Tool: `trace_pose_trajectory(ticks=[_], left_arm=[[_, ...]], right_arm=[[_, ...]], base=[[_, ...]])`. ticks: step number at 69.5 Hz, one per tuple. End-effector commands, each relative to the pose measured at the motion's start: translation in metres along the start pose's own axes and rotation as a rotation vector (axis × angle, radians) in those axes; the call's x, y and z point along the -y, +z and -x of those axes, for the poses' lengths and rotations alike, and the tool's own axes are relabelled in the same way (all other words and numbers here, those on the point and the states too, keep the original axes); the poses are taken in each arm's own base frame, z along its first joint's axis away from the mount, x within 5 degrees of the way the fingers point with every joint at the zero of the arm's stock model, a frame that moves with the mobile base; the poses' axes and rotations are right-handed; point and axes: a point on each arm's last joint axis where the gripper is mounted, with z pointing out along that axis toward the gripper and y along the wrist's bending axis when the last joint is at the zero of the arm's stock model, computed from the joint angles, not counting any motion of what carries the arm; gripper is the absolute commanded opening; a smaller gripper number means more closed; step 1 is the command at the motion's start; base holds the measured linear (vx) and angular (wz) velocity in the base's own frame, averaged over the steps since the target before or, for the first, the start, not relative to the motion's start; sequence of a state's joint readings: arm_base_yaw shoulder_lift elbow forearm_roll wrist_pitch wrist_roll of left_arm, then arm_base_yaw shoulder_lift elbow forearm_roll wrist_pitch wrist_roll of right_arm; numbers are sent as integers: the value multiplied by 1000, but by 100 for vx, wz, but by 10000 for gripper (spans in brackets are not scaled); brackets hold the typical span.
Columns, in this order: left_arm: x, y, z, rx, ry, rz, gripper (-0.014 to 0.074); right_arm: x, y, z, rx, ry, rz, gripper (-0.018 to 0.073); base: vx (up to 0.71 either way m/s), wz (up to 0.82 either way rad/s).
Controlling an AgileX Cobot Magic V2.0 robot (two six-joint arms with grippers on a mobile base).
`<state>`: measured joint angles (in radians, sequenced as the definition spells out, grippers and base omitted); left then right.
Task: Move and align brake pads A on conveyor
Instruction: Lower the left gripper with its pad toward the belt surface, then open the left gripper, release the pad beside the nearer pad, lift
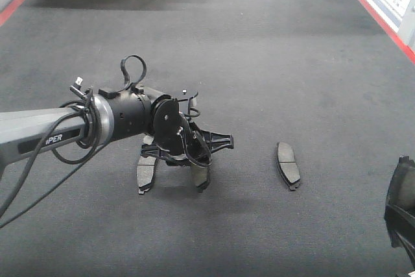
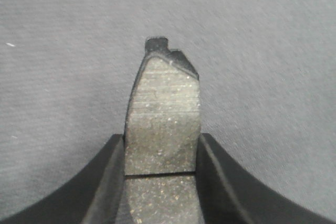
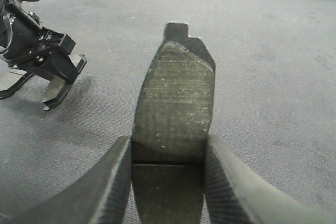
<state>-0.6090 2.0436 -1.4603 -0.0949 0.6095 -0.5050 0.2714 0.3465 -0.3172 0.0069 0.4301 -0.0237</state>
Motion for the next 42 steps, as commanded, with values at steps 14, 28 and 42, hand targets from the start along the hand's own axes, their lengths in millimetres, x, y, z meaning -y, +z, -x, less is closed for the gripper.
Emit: trace_pose_trajectory(ticks=[14,28,42], left_arm=[[12,-24,15,100,0,-66,271],[13,-26,16,113,25,-73,360],[14,-27,18,135,31,-84,450]], right_arm=[[1,-4,19,121,-6,-8,-3],[1,-4,19,121,-6,-8,-3],[1,-4,19,121,-6,-8,-3]], base=[[0,0],[0,0],[0,0]])
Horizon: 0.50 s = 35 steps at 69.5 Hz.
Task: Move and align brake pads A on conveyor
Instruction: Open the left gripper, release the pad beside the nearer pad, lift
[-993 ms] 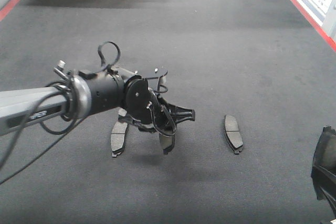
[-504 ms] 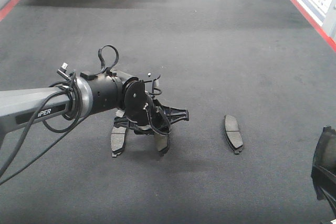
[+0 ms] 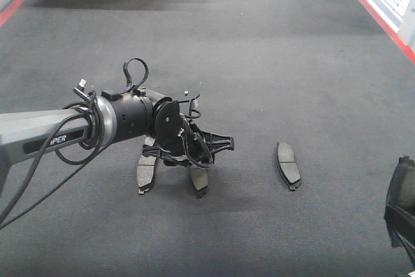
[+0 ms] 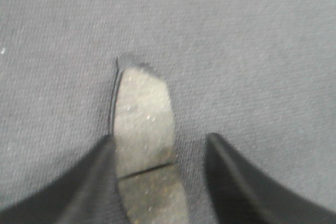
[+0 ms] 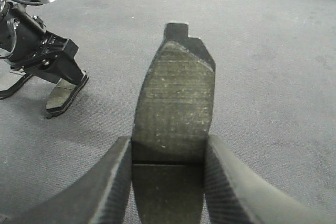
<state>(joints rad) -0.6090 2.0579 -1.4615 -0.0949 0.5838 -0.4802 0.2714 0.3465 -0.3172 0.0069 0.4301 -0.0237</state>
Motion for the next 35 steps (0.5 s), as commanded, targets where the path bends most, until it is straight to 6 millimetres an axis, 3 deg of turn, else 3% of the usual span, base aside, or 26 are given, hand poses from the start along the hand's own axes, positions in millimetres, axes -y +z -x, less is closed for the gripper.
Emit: trace_pose_trajectory(ticks=[1,14,35], left_arm=[[14,-33,18,128,14,-79,453],[27,-60,20,215,136,-91,446],[50,-144,16,412,324,-97,337]], right_arm=[[1,-4,19,121,-6,-8,-3],[1,-4,19,121,-6,-8,-3],[1,-4,19,121,-6,-8,-3]], base=[[0,0],[0,0],[0,0]])
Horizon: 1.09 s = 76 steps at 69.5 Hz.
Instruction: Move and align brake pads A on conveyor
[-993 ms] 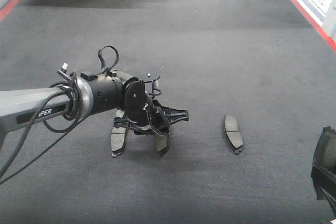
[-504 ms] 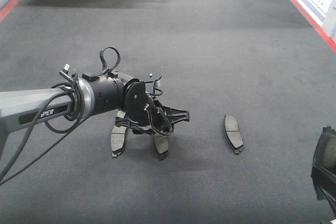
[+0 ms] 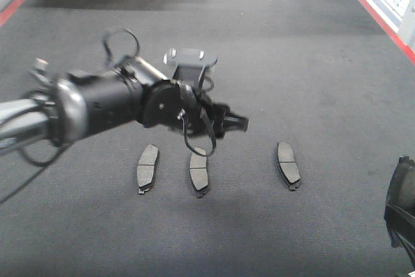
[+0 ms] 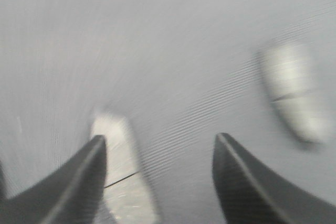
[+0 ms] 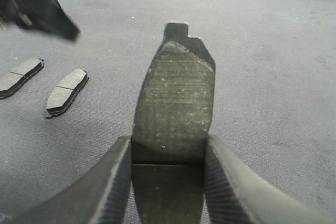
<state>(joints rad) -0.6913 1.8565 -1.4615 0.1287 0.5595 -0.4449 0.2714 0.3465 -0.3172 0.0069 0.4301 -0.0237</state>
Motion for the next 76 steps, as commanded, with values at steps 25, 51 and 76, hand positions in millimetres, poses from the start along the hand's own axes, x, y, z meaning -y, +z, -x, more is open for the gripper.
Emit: trace_pose_trajectory(ticks=[25,51,76], left_arm=[[-9,-148,0,368,111,-64,77],[-53,-230,-104,573,177,-111,-7],[-91,-277,-197,794,148,-160,-7]], right_arm=[[1,-4,19,121,-6,-8,-3],[1,-4,19,121,-6,-8,-3],[1,-4,19,121,-6,-8,-3]], base=[[0,0],[0,0],[0,0]])
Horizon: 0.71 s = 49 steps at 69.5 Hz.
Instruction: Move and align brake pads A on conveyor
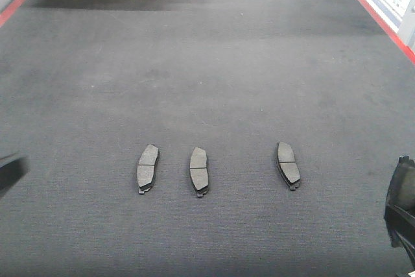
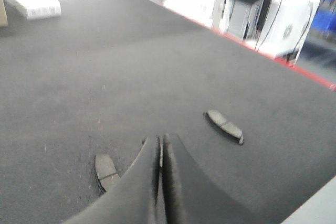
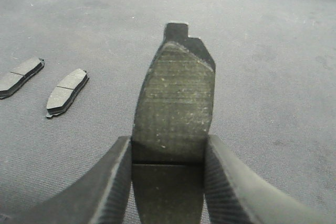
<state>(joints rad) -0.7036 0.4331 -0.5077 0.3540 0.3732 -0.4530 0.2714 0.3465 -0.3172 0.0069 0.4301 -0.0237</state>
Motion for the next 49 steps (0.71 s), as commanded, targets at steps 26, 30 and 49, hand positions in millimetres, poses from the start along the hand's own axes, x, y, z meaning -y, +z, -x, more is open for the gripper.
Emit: trace_pose_trajectory(ticks=[26,30,49], left_arm=[[-4,-40,-5,221,-19,-49,-7],[-4,-40,-5,221,-19,-49,-7],[-4,-40,-5,221,-19,-49,-7]], right_arm=[[1,-4,19,121,-6,-8,-3],[1,-4,19,121,-6,-8,-3],[1,-4,19,121,-6,-8,-3]], base=[[0,0],[0,0],[0,0]])
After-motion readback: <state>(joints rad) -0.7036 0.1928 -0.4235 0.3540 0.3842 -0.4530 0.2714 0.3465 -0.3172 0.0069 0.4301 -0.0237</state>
